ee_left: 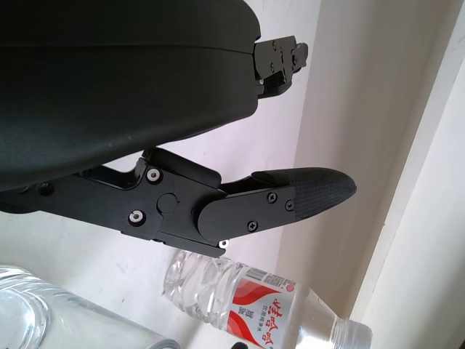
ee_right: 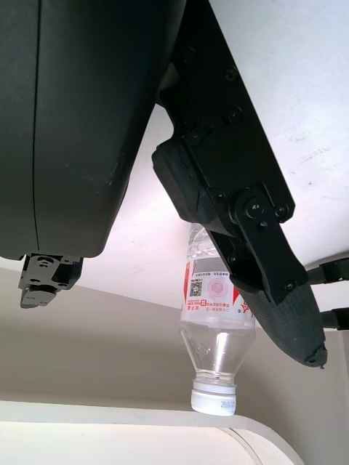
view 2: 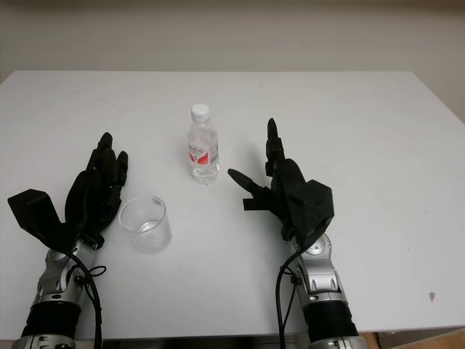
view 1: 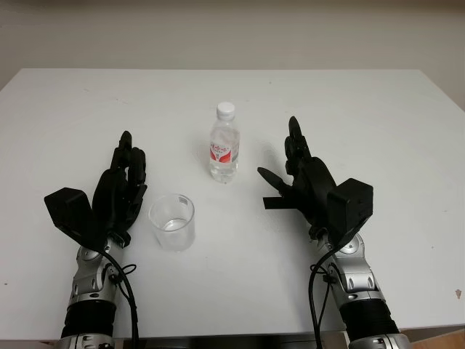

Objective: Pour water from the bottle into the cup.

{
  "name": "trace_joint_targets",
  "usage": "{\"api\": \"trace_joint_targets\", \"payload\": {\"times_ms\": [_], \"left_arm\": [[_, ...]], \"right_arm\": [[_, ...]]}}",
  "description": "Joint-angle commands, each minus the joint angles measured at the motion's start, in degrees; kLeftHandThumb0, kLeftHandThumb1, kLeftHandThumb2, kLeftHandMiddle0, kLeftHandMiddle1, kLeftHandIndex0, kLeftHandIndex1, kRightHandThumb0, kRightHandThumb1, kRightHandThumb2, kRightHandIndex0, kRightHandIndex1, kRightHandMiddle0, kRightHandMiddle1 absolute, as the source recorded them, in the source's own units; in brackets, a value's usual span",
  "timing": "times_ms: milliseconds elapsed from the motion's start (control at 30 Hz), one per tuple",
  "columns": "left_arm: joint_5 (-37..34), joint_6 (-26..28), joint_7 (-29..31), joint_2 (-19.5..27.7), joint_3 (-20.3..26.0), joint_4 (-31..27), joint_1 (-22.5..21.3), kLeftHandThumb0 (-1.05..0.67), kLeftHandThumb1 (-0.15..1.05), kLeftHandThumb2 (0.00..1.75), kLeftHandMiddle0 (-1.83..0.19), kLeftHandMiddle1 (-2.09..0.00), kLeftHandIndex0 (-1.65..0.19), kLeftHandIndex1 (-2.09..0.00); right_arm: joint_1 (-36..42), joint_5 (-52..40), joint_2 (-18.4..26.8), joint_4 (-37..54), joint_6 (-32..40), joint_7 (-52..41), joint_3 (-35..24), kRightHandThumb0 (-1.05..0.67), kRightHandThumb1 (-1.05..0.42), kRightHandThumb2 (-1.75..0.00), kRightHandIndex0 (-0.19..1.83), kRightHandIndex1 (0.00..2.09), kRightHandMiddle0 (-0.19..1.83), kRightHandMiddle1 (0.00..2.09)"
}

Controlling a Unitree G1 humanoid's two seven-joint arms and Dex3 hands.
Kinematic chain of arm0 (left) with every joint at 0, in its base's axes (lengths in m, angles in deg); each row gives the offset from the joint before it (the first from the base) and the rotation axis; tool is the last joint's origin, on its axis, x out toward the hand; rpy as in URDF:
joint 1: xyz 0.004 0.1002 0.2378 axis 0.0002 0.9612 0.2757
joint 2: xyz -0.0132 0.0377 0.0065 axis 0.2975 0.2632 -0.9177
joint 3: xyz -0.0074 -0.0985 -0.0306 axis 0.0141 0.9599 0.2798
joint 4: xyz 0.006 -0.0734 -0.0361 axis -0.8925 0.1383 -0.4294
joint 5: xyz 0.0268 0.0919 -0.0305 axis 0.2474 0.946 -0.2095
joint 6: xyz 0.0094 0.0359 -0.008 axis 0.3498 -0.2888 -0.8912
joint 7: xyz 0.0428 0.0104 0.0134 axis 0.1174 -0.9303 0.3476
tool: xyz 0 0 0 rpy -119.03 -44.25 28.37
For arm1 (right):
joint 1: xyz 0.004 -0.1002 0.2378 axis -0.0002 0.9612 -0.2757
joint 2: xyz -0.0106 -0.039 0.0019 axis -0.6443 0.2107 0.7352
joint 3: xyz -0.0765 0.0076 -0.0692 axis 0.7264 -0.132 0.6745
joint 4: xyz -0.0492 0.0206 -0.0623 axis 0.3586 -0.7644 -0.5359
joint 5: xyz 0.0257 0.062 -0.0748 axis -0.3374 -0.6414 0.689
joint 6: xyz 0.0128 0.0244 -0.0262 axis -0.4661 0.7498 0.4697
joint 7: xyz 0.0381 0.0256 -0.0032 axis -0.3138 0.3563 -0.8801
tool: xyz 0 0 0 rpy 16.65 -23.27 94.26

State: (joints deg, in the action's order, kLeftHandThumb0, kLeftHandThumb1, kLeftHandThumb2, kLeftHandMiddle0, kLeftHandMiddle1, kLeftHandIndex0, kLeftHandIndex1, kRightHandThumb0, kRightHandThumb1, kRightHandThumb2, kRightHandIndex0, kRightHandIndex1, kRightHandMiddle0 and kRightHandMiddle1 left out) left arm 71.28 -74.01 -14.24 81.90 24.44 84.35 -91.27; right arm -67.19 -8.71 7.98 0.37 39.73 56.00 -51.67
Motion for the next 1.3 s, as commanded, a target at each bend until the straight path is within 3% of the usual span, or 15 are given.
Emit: {"api": "trace_joint_targets", "payload": {"times_ms": [0, 700, 1267], "left_arm": [[0.2, -0.1, 0.0, 0.1, -0.1, 0.1, 0.8, -0.68, 1.05, 0.57, 0.13, -0.05, 0.15, -0.05], [-0.2, -0.8, 0.1, 0.1, 0.3, 1.3, 0.4, -0.69, 1.05, 0.55, 0.13, -0.05, 0.14, -0.06], [0.2, -0.6, -0.5, 0.1, 0.2, 0.7, 0.6, -0.7, 1.05, 0.54, 0.12, -0.05, 0.13, -0.06]], "right_arm": [[0.4, -0.3, -0.1, 1.6, 0.4, -0.3, 0.0, -1.05, -0.94, -0.05, -0.19, 0.0, -0.19, 0.0], [-5.0, 2.1, 1.2, -3.5, -2.5, -1.0, 0.2, -1.04, -0.95, -0.06, -0.19, 0.0, -0.19, 0.0], [-26.2, 6.2, 0.0, -28.0, -6.9, 0.9, 2.0, -1.03, -0.92, -0.05, -0.19, 0.0, -0.19, 0.0]]}}
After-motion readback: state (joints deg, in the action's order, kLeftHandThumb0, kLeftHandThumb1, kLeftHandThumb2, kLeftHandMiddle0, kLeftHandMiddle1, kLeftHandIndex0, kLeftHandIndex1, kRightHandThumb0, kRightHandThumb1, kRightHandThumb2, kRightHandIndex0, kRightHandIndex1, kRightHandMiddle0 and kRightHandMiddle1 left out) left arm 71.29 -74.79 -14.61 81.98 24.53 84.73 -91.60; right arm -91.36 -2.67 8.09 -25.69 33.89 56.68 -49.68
